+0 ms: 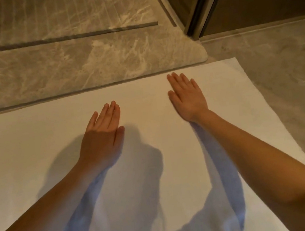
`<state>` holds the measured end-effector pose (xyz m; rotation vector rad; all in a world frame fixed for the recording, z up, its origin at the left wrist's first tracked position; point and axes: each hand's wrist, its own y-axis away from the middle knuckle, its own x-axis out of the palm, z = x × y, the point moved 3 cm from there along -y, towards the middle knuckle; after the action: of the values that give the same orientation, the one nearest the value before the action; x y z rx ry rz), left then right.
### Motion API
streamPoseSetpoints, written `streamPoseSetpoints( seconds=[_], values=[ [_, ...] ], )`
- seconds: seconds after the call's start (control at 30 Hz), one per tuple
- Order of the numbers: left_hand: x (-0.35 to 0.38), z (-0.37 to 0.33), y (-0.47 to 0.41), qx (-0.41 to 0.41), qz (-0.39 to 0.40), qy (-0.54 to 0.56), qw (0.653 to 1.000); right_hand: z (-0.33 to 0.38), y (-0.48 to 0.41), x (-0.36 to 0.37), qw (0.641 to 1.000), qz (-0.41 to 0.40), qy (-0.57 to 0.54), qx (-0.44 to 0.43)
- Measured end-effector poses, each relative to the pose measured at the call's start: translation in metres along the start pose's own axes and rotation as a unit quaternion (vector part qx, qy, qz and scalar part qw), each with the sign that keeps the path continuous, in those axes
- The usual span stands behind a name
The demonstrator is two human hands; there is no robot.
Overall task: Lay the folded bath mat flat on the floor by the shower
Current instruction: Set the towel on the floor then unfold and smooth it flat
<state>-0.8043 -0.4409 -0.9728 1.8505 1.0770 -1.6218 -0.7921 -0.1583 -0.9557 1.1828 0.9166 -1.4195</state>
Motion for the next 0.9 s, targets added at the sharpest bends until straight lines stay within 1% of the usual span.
streamPoseSetpoints(
  seconds=[0.1,0.17,0.27,0.33,0.37,0.4,0.43,0.47,0.53,0.6,0.67,0.73,0.8,0.9],
  values=[
    [0.000,0.001,0.000,-0.003,0.011,-0.004,1.000,-0.065,0.005,-0.013,0.997,-0.013,0.007,0.077],
    [0.000,-0.001,0.000,-0.002,0.015,-0.007,1.000,-0.088,0.011,-0.018,0.995,-0.018,0.015,0.101],
    [-0.003,-0.002,0.001,-0.008,0.014,0.000,1.000,-0.093,0.009,-0.024,0.992,-0.004,0.021,0.121],
    [-0.004,-0.004,0.003,-0.007,0.011,0.006,1.000,-0.076,0.015,-0.031,0.988,0.005,0.012,0.152],
    [-0.005,-0.004,0.003,-0.003,0.006,0.011,1.000,-0.059,0.024,-0.033,0.985,-0.004,-0.004,0.170],
    [-0.006,-0.004,0.003,0.002,0.002,0.017,1.000,-0.035,0.038,-0.032,0.985,-0.021,-0.020,0.169],
    [-0.007,-0.005,0.003,0.004,-0.001,0.019,1.000,-0.005,0.058,-0.027,0.988,-0.036,-0.034,0.144],
    [-0.006,-0.005,0.002,0.003,-0.002,0.018,1.000,0.029,0.081,-0.018,0.993,-0.044,-0.049,0.101],
    [-0.005,-0.006,0.002,-0.010,0.003,0.016,1.000,0.087,0.125,-0.002,0.997,-0.021,-0.079,0.015],
    [-0.008,-0.008,-0.002,-0.038,0.022,0.034,0.998,0.120,0.159,0.010,0.995,-0.004,-0.102,-0.012],
    [-0.018,-0.013,-0.002,-0.034,0.010,0.041,0.999,0.140,0.184,0.017,0.994,-0.004,-0.109,-0.025],
    [-0.028,-0.030,0.008,0.005,0.006,0.014,1.000,0.157,0.203,0.022,0.992,-0.003,-0.116,-0.043],
    [-0.025,-0.057,0.034,0.037,0.037,0.000,0.999,0.161,0.216,0.030,0.993,0.011,-0.117,-0.029],
    [-0.011,-0.086,0.075,0.062,0.094,0.020,0.993,0.139,0.227,0.041,0.997,0.029,-0.077,-0.006]
  ],
)
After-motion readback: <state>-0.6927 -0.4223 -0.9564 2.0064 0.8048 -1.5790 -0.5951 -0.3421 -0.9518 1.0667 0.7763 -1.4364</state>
